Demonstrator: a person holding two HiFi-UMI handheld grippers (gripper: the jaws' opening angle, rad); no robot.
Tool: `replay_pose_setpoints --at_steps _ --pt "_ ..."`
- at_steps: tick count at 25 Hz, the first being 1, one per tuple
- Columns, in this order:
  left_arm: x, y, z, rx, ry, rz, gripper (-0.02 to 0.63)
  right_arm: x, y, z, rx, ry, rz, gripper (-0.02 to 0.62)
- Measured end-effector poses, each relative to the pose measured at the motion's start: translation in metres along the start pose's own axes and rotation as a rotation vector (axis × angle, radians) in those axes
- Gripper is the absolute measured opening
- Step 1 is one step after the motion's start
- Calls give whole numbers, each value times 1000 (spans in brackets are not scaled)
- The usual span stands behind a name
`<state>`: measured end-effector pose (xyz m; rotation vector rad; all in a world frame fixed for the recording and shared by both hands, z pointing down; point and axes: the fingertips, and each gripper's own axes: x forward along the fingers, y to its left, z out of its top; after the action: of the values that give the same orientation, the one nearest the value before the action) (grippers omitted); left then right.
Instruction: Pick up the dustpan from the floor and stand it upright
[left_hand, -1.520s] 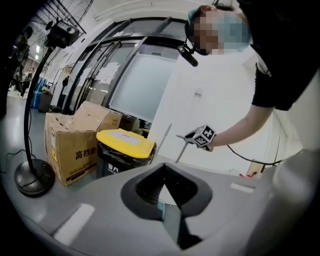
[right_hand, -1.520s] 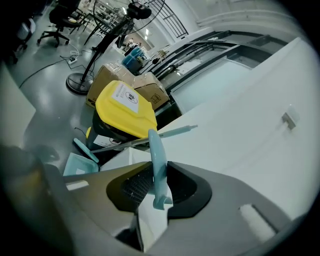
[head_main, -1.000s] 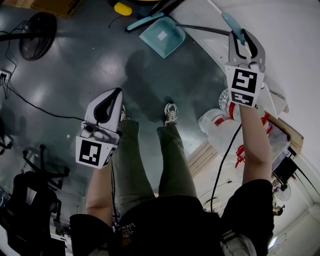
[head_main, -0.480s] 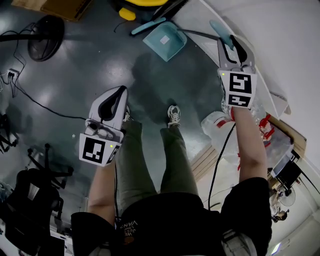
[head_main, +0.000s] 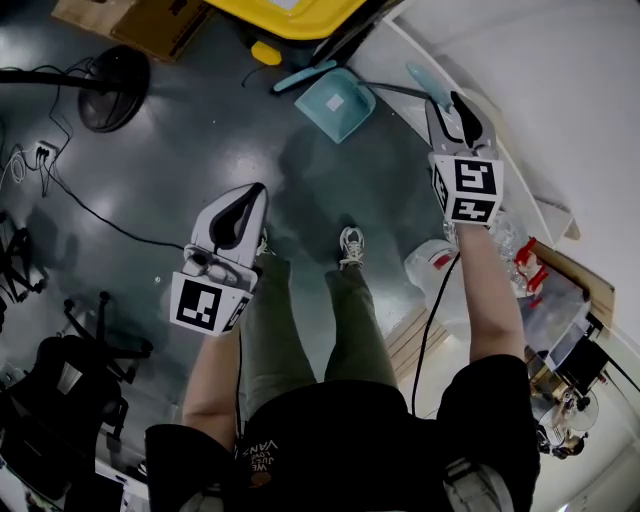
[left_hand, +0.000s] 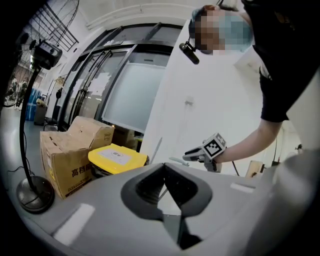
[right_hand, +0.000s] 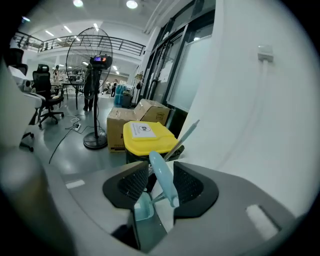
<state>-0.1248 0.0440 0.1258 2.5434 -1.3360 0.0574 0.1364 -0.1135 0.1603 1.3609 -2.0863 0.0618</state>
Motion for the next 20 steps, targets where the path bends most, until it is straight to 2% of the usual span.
replay_pose_setpoints --at_steps 6,9,13,14,16,20 --pt "-4 -10 20 -1 -18 5 54 -35 -20 19 134 -58 -57 130" --pt "-2 -14 33 0 -25 1 54 -58 -29 23 248 -88 -89 130" --pt "2 -25 64 32 -49 -13 54 -93 -28 26 368 -124 -89 127" --pt "2 -29 73 41 -57 -16 54 -103 -27 27 390 -136 -91 124" --pt "1 -39 89 55 -75 -18 54 -125 -27 29 430 -156 -101 76" --pt "-4 -61 113 67 -98 -34 54 -163 -26 31 498 -178 -113 72"
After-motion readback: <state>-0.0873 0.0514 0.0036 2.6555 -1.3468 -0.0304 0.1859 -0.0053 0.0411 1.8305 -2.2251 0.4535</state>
